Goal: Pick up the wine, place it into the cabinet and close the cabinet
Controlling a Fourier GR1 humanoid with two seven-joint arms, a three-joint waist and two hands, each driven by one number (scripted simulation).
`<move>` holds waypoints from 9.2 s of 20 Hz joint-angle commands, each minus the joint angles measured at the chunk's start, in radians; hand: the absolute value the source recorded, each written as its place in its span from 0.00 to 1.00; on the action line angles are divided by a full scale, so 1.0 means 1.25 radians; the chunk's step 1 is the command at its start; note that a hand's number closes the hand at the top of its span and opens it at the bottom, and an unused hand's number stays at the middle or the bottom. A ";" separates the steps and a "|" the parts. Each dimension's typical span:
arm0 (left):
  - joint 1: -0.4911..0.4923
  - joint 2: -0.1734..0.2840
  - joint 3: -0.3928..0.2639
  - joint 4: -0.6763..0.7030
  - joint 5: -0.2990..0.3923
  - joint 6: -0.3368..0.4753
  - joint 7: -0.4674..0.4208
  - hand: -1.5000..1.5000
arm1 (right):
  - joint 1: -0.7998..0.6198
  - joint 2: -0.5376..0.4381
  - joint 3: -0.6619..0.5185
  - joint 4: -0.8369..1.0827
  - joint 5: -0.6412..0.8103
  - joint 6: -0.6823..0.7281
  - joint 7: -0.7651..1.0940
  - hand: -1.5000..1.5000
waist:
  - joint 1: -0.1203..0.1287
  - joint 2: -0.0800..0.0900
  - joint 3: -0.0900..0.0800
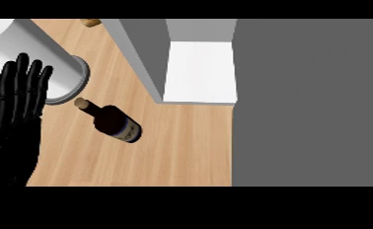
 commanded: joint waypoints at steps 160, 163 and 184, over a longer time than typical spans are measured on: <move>-0.137 -0.063 -0.280 0.402 0.226 0.192 -0.222 1.00 | -0.485 -0.131 -0.068 -0.349 -0.214 -0.127 0.847 0.00 | -0.028 -0.013 -0.026; -0.229 -0.063 -0.322 0.404 0.224 0.307 -0.152 1.00 | -0.426 -0.108 -0.049 -0.382 -0.208 -0.120 0.818 0.00 | -0.035 -0.011 -0.026; -0.540 -0.062 -0.308 0.677 0.159 0.465 -0.095 1.00 | -0.480 -0.110 -0.037 -0.351 -0.184 -0.114 0.823 0.00 | -0.038 -0.009 -0.027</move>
